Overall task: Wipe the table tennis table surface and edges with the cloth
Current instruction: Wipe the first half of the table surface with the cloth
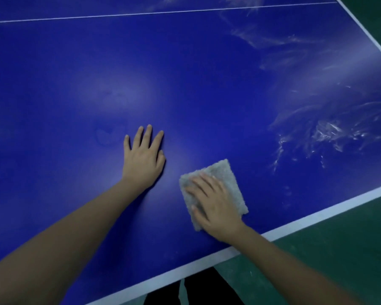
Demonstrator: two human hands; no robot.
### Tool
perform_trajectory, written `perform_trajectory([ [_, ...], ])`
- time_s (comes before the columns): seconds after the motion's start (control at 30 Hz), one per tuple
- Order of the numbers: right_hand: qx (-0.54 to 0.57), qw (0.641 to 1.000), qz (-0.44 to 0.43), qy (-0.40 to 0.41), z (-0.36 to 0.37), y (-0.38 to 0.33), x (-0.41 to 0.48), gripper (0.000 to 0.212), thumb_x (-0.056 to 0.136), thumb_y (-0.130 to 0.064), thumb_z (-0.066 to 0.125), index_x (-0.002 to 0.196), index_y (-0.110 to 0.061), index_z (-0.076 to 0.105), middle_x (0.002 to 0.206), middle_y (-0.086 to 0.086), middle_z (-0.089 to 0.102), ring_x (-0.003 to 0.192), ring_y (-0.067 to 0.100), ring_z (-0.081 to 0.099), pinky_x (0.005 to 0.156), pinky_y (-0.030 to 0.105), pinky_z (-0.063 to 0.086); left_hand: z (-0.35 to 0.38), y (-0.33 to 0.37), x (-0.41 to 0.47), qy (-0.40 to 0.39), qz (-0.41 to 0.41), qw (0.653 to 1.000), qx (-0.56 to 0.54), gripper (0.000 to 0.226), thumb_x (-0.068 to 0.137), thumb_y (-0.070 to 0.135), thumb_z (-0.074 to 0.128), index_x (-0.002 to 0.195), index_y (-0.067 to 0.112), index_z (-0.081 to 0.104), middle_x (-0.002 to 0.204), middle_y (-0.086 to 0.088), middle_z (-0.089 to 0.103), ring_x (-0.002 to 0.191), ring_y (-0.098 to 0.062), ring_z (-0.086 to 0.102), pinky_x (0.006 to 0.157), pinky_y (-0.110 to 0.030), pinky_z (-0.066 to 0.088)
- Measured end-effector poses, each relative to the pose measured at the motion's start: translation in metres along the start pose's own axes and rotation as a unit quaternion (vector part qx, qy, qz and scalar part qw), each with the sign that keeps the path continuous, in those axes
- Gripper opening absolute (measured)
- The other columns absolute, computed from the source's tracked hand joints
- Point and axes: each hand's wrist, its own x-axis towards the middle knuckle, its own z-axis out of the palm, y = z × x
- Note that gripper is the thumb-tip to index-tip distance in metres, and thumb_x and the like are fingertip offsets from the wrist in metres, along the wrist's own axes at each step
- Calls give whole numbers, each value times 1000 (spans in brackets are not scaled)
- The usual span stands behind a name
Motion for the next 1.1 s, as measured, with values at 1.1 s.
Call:
perform_trajectory([
  [1.1, -123, 991, -34, -39, 6, -17, -27, 58, 86, -34, 38, 139, -13, 44, 145, 8, 44, 133, 26, 42, 112, 38, 21, 1, 4, -4, 21, 3, 1000, -17, 50, 95, 23, 39, 144, 12, 34, 152, -16, 27, 142, -31, 18, 112, -55, 7],
])
